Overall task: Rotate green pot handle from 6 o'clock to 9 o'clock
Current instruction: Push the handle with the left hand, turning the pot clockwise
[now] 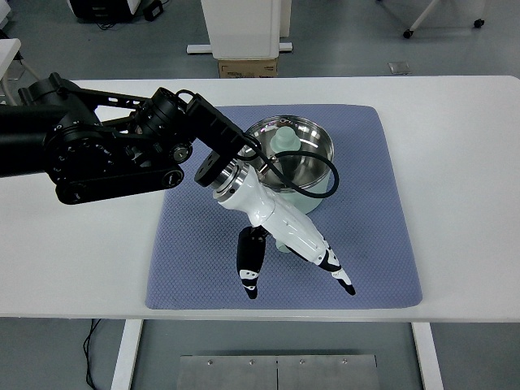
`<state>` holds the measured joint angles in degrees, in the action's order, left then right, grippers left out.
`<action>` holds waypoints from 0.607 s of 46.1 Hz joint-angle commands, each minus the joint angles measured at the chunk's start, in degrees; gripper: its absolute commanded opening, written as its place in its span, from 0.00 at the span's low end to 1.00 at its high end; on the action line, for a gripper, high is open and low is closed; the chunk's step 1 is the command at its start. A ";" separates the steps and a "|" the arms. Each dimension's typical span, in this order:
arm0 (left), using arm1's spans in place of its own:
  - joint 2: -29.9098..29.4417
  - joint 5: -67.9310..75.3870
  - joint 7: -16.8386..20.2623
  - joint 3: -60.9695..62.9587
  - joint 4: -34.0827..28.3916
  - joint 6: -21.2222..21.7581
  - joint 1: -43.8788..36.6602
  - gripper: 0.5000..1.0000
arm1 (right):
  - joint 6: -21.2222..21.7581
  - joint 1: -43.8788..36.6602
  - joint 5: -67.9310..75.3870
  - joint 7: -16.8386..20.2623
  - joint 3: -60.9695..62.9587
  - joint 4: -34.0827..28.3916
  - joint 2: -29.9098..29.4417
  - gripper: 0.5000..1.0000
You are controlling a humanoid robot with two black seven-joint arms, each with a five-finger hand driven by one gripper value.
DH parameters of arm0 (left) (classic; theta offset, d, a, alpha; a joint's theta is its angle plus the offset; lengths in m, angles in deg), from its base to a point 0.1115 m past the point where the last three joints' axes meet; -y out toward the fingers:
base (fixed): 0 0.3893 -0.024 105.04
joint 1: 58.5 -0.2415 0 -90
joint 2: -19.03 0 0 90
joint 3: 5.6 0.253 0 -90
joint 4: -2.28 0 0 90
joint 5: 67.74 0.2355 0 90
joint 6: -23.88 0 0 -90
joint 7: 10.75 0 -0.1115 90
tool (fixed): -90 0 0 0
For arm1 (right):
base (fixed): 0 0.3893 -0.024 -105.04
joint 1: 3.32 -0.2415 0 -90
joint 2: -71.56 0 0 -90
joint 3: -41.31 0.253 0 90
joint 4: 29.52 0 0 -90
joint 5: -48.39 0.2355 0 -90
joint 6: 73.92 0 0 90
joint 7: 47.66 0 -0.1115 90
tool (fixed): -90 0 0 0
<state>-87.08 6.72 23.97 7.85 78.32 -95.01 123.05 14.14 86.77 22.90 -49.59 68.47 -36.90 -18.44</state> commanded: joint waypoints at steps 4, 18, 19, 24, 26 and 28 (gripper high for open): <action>0.20 -0.02 -0.26 0.18 -0.63 0.07 0.81 1.00 | 0.01 0.00 0.00 0.00 0.00 0.00 0.00 1.00; 3.98 3.05 -0.88 2.55 -4.76 0.77 0.99 1.00 | 0.01 0.00 0.00 0.00 0.00 0.00 0.00 1.00; 4.15 3.93 -0.88 2.64 -4.76 0.86 0.99 1.00 | 0.01 0.00 0.00 0.00 0.00 0.00 0.00 1.00; 4.94 7.80 -0.88 2.64 -4.76 3.05 0.99 1.00 | 0.01 0.00 0.00 0.00 0.00 0.00 0.00 1.00; 4.95 9.03 -0.88 2.64 -4.76 3.67 1.08 1.00 | 0.01 0.00 0.00 0.00 0.00 0.00 0.00 1.00; 4.95 10.17 -0.88 2.64 -4.76 3.85 1.25 1.00 | 0.01 0.00 0.00 0.00 0.00 0.00 0.00 1.00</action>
<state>-82.15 15.37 23.08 10.47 73.53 -91.66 124.06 14.16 86.78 22.90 -49.59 68.47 -36.90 -18.44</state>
